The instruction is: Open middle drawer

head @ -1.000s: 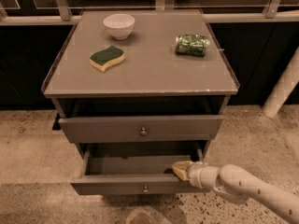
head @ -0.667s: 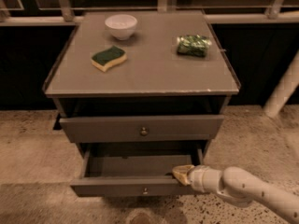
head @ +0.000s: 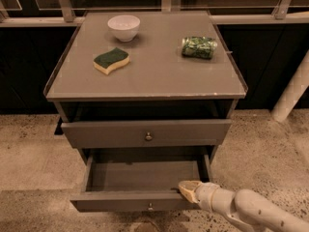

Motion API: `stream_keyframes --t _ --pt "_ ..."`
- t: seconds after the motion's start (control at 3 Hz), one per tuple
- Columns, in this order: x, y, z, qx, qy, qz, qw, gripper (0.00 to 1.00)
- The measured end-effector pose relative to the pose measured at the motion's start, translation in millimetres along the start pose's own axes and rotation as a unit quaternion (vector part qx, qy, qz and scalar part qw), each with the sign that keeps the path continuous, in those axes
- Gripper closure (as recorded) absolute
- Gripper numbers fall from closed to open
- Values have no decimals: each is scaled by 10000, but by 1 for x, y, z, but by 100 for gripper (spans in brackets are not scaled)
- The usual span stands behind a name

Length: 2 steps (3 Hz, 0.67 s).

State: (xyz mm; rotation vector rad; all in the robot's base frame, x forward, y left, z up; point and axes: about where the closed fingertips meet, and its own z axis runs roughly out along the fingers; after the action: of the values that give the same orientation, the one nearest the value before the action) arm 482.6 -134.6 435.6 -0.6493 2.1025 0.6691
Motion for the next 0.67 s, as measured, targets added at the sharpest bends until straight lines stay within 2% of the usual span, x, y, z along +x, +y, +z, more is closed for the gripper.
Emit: stream_keyframes --t 0.33,0.67 --pt "-50 -17 -32 512 -952 -236 9939 100" --pt "-101 -44 -80 1130 -1835 -496 9752 100"
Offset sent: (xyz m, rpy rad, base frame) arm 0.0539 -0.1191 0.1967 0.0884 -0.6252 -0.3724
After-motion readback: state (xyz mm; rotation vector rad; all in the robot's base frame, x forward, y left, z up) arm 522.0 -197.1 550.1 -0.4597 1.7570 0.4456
